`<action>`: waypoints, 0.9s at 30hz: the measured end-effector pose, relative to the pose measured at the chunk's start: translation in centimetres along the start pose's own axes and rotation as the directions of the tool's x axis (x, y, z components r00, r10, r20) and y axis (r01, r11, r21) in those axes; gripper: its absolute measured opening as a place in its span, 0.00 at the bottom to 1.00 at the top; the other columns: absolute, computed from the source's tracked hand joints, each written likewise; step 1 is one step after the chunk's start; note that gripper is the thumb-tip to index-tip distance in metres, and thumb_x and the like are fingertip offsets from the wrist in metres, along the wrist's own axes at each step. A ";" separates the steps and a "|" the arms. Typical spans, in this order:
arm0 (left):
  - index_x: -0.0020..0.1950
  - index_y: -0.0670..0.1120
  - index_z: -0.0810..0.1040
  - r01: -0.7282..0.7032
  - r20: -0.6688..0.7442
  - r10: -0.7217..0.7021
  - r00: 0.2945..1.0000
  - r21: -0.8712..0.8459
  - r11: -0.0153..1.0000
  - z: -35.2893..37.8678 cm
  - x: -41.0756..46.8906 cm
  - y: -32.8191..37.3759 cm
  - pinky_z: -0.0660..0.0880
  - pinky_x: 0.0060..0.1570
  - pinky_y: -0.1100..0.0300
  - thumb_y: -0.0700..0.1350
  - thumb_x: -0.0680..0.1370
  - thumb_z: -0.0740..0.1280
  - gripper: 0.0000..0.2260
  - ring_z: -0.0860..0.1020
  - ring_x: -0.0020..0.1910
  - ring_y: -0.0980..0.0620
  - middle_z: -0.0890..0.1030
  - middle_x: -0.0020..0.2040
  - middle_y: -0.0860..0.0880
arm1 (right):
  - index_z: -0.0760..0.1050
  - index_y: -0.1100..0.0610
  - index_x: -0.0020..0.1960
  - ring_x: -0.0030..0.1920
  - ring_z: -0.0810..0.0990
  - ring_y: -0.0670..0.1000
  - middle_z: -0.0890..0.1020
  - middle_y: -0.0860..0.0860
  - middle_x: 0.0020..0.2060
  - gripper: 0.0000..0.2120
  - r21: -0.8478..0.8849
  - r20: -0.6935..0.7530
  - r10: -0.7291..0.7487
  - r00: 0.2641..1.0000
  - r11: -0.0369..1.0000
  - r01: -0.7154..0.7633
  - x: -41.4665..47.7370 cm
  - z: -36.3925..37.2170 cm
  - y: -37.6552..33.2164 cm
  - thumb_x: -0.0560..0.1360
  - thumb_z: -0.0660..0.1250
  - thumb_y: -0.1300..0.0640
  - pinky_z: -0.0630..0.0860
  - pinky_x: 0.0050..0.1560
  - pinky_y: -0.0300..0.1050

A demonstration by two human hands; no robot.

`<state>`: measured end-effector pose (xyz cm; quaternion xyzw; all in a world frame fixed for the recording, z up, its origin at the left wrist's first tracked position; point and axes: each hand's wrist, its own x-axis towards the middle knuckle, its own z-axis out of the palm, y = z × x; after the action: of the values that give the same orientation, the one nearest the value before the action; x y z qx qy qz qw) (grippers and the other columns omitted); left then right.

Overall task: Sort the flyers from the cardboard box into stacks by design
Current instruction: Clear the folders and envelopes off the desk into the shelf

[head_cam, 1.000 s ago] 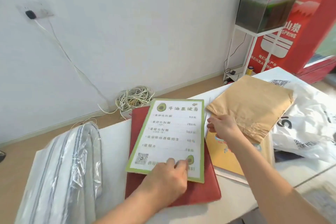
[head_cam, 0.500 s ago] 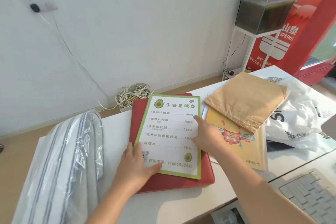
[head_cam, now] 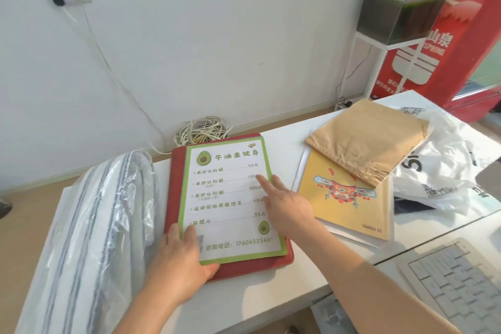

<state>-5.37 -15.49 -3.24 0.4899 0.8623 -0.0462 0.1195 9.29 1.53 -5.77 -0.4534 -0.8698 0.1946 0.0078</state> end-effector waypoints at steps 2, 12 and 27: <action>0.74 0.49 0.55 -0.094 0.014 0.094 0.996 0.019 0.995 -0.9 0.3 1.4 0.58 0.71 0.54 0.65 0.72 0.62 0.37 0.50 0.75 0.45 0.49 0.76 0.44 | 0.49 0.42 0.75 0.61 0.72 0.59 0.61 0.48 0.74 0.28 0.102 -0.053 0.042 0.998 0.994 -0.036 -1.1 -0.7 1.1 0.78 0.56 0.53 0.74 0.54 0.53; 0.71 0.50 0.68 -0.751 -0.157 0.736 0.658 -0.065 0.657 -1.1 12.3 21.2 0.59 0.70 0.58 0.49 0.79 0.63 0.20 0.59 0.73 0.51 0.61 0.76 0.50 | 0.54 0.45 0.75 0.73 0.57 0.61 0.59 0.51 0.74 0.29 -0.142 -0.061 0.365 0.929 0.918 -0.371 -3.3 -7.4 18.9 0.77 0.61 0.42 0.63 0.70 0.54; 0.60 0.35 0.76 -0.784 -0.259 0.913 0.316 0.470 0.405 -5.7 19.9 29.9 0.72 0.19 0.57 0.36 0.72 0.55 0.19 0.76 0.22 0.42 0.80 0.35 0.41 | 0.71 0.50 0.66 0.53 0.78 0.52 0.80 0.48 0.54 0.16 0.369 -0.418 0.481 0.771 0.865 -0.340 -3.8 -8.5 21.3 0.78 0.61 0.55 0.74 0.51 0.48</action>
<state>9.55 17.64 -1.63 0.8761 0.4546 0.0355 -0.1567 29.93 12.24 -4.69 -0.6625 -0.6812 0.1859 0.2499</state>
